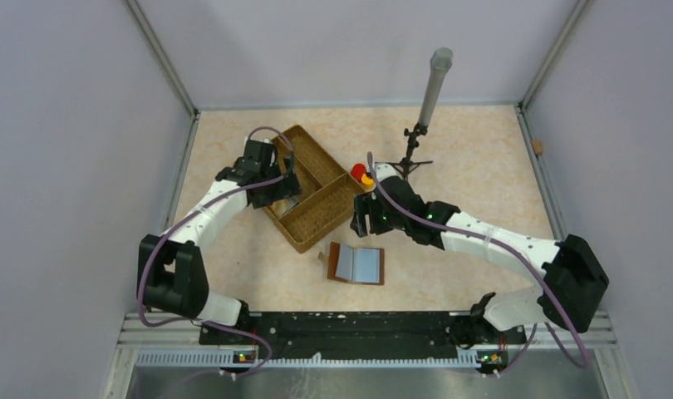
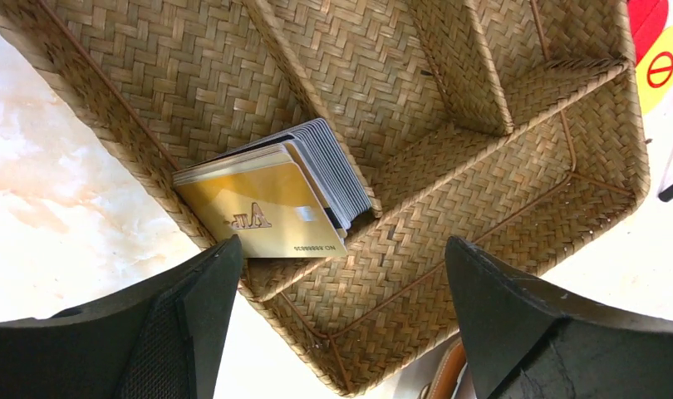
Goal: Put the credit cards into the card holder
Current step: Pick up the credit card from the storage box.
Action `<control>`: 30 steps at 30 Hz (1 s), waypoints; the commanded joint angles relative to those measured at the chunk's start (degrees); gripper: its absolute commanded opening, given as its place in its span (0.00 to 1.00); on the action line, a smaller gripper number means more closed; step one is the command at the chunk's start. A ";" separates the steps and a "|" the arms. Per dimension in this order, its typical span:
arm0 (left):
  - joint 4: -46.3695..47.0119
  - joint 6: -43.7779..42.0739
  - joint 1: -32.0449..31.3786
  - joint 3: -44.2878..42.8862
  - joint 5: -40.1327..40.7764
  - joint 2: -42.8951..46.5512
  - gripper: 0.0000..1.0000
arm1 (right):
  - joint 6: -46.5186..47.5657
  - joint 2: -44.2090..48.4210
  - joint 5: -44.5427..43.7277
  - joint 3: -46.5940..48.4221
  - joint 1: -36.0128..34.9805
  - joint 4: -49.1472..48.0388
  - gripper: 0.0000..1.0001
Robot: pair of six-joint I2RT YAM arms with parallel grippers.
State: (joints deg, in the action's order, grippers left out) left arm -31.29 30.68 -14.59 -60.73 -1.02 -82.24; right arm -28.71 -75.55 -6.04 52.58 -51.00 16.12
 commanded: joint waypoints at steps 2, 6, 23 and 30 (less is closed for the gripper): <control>1.49 -2.70 2.99 -2.45 0.46 2.05 0.98 | 5.40 -6.69 2.42 10.09 -0.65 -3.53 0.67; 0.74 -3.44 8.75 -3.55 -3.84 3.54 0.99 | 7.77 -15.25 4.80 18.35 -0.90 -5.84 0.67; -0.62 -6.75 21.96 -4.54 -8.39 7.12 0.99 | 16.75 -48.82 2.79 53.41 -4.42 1.00 0.67; -0.53 -6.86 22.49 -4.75 -11.19 6.98 0.99 | 17.45 -54.89 4.88 59.51 -5.25 4.17 0.67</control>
State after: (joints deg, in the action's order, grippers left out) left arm -31.79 25.02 7.35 -64.07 -10.28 -76.60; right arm -12.97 -128.07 -1.80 106.96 -55.09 17.78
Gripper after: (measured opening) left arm 0.986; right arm 0.668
